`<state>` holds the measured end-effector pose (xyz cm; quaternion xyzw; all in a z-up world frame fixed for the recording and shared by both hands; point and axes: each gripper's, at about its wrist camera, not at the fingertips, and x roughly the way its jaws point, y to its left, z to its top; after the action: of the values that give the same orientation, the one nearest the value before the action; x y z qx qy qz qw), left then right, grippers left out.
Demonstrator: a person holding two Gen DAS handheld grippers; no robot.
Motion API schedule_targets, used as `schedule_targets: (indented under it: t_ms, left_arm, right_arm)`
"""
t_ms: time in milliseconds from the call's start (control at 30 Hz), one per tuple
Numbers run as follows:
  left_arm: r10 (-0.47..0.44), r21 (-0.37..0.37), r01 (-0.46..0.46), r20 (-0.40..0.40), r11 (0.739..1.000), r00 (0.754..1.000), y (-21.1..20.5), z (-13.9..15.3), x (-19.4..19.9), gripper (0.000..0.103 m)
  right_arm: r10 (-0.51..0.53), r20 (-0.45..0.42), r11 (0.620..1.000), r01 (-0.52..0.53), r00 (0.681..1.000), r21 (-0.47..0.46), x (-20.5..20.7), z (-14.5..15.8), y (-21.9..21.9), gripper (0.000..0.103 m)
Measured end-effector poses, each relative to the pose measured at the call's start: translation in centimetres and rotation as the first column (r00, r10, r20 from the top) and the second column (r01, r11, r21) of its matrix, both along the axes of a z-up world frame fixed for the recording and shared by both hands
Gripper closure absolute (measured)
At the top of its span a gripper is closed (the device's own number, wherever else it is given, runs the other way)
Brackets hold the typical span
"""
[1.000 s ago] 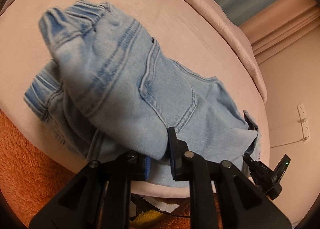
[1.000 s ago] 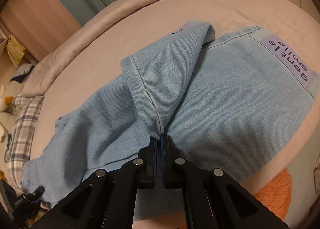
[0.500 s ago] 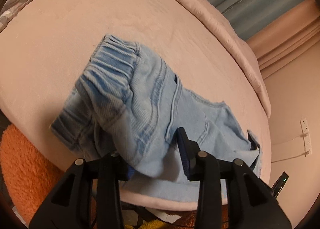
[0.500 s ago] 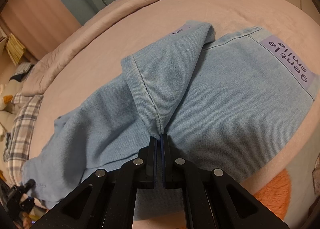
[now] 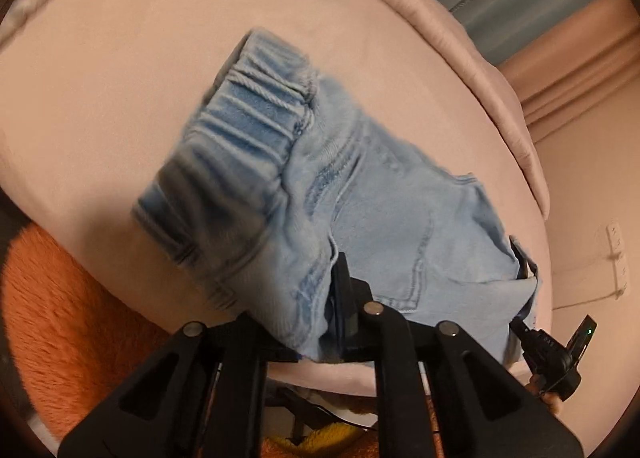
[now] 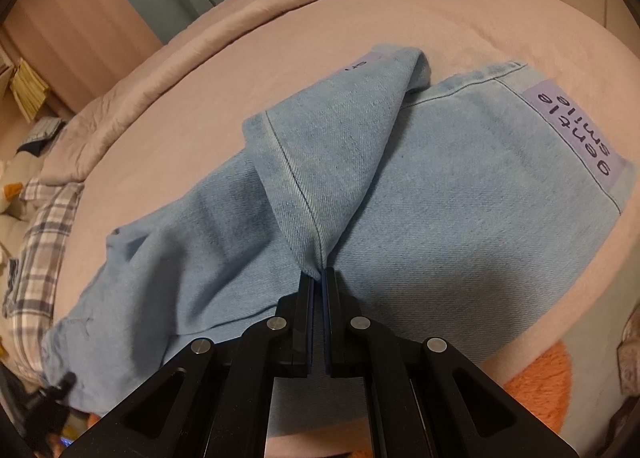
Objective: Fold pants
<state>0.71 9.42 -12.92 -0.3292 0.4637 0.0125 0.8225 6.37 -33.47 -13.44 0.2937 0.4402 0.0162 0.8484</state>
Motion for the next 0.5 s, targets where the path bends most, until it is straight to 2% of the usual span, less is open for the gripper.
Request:
schedule_targets:
  t_ms: [100, 167, 300, 333, 367, 433, 500]
  left_arm:
    - [-0.003, 0.037, 0.003, 0.0, 0.999, 1.0, -0.4, 0.2, 0.2, 0.089]
    - [-0.003, 0.058, 0.003, -0.003, 0.998, 1.0, -0.7, 0.3, 0.3, 0.089]
    - [0.001, 0.039, -0.001, 0.0, 0.999, 1.0, -0.3, 0.1, 0.5, 0.089]
    - [0.003, 0.032, -0.003, 0.0, 0.999, 1.0, -0.3, 0.1, 0.6, 0.089]
    - [0.003, 0.029, -0.003, 0.001, 1.0, 1.0, -0.3, 0.0, 0.5, 0.089]
    - [0.001, 0.031, -0.001, 0.003, 1.0, 1.0, -0.5, 0.0, 0.5, 0.089]
    - [0.002, 0.03, -0.002, 0.005, 1.0, 1.0, -0.4, 0.0, 0.4, 0.089]
  right_arm:
    - [0.016, -0.013, 0.999, -0.017, 1.0, -0.041, 0.4, 0.5, 0.4, 0.101]
    - [0.031, -0.021, 0.995, -0.033, 0.999, -0.099, 0.4, 1.5, 0.6, 0.101]
    - [0.06, 0.04, 0.985, -0.053, 0.997, -0.165, -0.4, 4.4, 0.3, 0.1]
    - [0.064, 0.061, 0.981, -0.052, 0.996, -0.187, -0.5, 5.4, 0.1, 0.092]
    - [0.068, 0.077, 0.979, -0.052, 0.995, -0.197, -0.4, 5.9, -0.2, 0.075]
    - [0.073, 0.1, 0.973, -0.049, 0.992, -0.225, 0.7, 7.1, -0.6, 0.059]
    - [0.086, 0.103, 0.961, -0.055, 0.991, -0.272, 2.1, 7.7, -0.5, 0.059]
